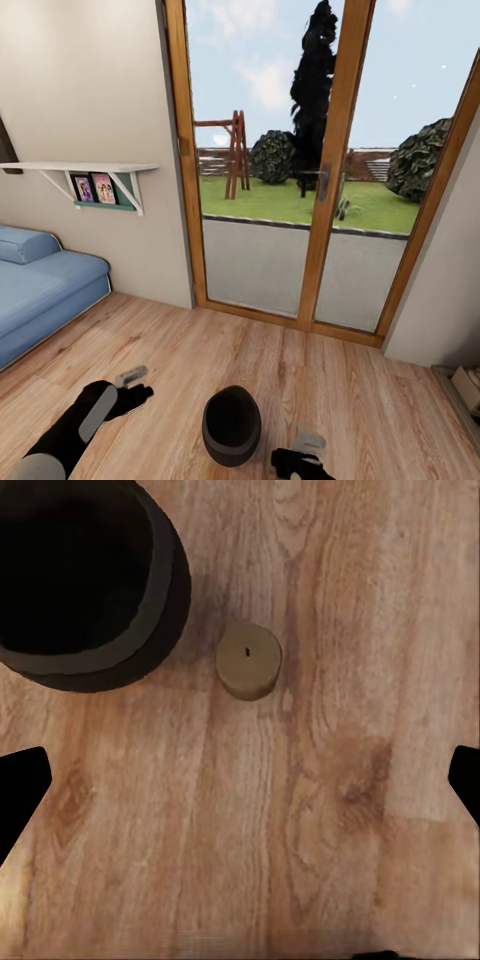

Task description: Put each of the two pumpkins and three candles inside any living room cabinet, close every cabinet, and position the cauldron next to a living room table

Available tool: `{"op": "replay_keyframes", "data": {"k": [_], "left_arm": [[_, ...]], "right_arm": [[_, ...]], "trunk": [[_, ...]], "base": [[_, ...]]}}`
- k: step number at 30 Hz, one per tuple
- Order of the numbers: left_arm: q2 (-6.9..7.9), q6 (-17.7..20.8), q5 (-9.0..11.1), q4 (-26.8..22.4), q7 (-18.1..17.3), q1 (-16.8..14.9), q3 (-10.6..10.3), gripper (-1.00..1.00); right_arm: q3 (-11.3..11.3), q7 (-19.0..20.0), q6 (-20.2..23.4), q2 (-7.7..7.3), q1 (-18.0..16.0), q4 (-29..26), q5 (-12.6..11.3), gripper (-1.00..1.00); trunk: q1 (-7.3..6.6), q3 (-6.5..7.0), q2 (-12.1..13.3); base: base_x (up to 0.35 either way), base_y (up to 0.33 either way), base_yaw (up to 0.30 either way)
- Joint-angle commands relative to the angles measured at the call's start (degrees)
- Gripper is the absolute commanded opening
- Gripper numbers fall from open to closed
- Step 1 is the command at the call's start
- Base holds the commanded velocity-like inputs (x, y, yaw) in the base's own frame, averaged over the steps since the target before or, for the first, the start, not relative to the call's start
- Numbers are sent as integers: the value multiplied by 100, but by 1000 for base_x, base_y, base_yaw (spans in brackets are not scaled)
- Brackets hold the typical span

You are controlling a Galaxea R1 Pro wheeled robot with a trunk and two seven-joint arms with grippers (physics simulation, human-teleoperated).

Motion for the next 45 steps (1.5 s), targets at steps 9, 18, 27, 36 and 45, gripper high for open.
{"op": "replay_keyframes", "data": {"k": [9,18,27,36,45], "left_arm": [[76,378,71,-379,531,-3,58,100],[79,584,63,-418,889,-3,51,100],[60,615,81,-421,885,-3,41,100],[58,616,95,-418,886,-3,40,100],[81,659,124,-420,883,-3,43,100]], "right_arm": [[-829,-451,1543,-69,-981,-152,-57,100],[-1015,-622,1931,-59,-1386,-176,16,100],[-1032,-600,1869,-93,-1388,-162,-9,100],[-1008,-568,1519,-90,-1402,316,20,100],[-995,-464,1478,-65,-1491,734,107,100]], "trunk": [[198,-170,-366],[396,-331,-727],[594,-493,-1088],[791,-654,-1449],[989,-816,-1810]], "base": [[0,0,0],[0,0,0],[0,0,0],[0,0,0],[0,0,0]]}}
